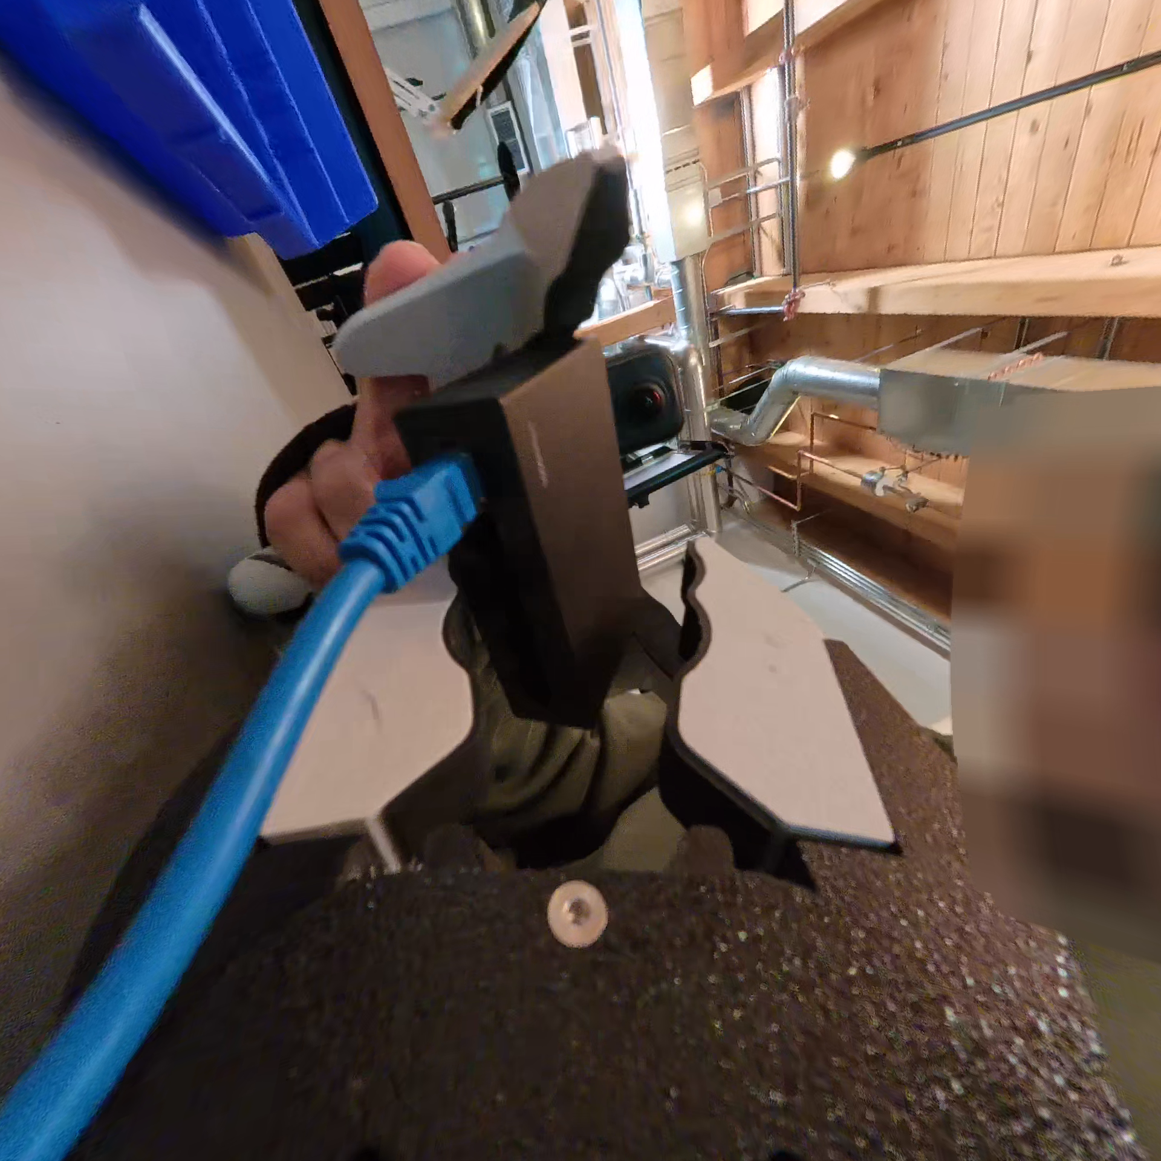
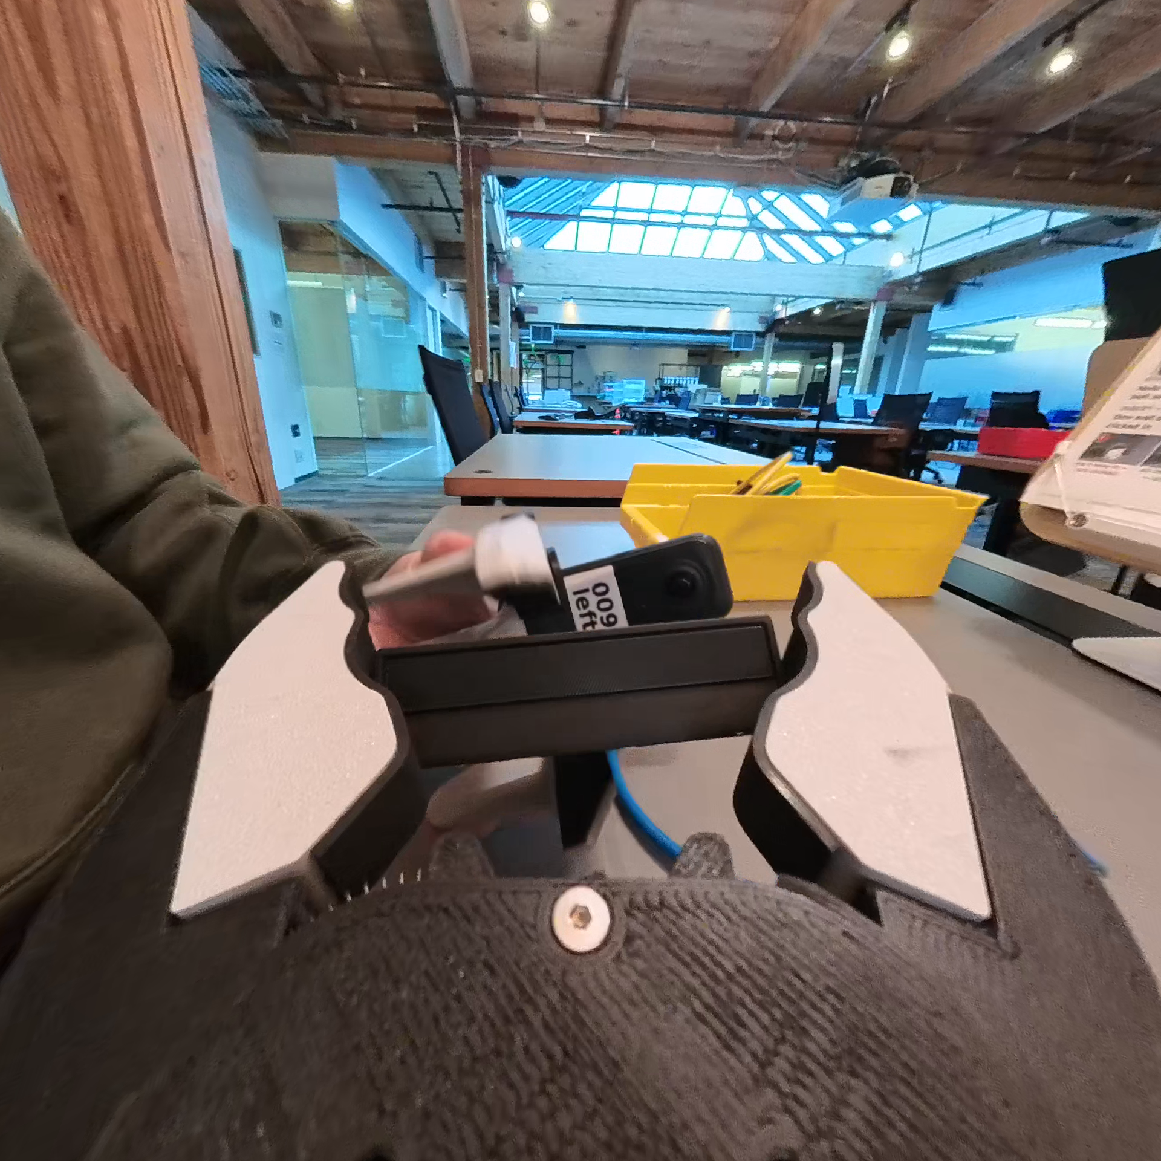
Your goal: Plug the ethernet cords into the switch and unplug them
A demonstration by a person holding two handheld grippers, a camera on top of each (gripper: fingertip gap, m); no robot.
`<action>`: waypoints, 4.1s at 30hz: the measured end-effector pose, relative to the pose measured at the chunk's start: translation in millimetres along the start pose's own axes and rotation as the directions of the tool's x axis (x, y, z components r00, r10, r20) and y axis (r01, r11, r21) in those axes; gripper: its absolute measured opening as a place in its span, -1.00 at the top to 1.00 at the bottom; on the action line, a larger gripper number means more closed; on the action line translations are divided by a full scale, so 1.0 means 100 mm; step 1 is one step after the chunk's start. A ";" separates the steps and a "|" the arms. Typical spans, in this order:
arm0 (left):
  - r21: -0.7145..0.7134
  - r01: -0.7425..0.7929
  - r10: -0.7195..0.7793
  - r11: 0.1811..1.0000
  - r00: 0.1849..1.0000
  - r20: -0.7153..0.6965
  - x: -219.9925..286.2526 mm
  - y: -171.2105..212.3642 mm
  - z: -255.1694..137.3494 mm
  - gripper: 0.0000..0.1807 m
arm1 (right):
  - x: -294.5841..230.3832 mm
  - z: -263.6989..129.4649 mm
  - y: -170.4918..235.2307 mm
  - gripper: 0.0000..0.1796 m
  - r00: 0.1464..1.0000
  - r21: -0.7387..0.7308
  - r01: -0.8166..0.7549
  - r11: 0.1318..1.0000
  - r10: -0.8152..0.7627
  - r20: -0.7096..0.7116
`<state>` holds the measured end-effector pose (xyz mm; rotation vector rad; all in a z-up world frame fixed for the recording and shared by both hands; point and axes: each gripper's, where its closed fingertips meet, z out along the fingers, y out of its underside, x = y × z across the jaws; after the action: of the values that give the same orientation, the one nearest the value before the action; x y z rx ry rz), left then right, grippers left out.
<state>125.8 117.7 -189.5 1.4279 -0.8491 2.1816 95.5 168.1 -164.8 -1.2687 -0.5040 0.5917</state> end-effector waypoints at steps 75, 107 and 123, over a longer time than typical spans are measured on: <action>-0.338 -0.517 0.615 0.786 0.708 0.348 0.03 -0.36 -0.29 0.66 | 0.24 -0.13 -0.02 0.27 0.955 0.067 -0.294 0.953 0.295 -0.012; -0.459 -0.751 0.880 0.475 0.394 0.267 -0.05 -0.38 -0.22 0.72 | 0.35 -0.27 -0.14 0.66 0.953 0.203 -0.287 0.936 0.300 -0.038; -0.486 -0.746 0.889 0.455 0.417 0.192 0.25 -0.05 -0.49 0.61 | 0.53 -0.54 -0.28 0.67 0.949 0.256 -0.264 0.930 0.298 -0.102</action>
<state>86.0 154.0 -180.0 1.4727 -2.4476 2.1104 173.7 158.3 -148.2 -1.1477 -0.1262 0.7746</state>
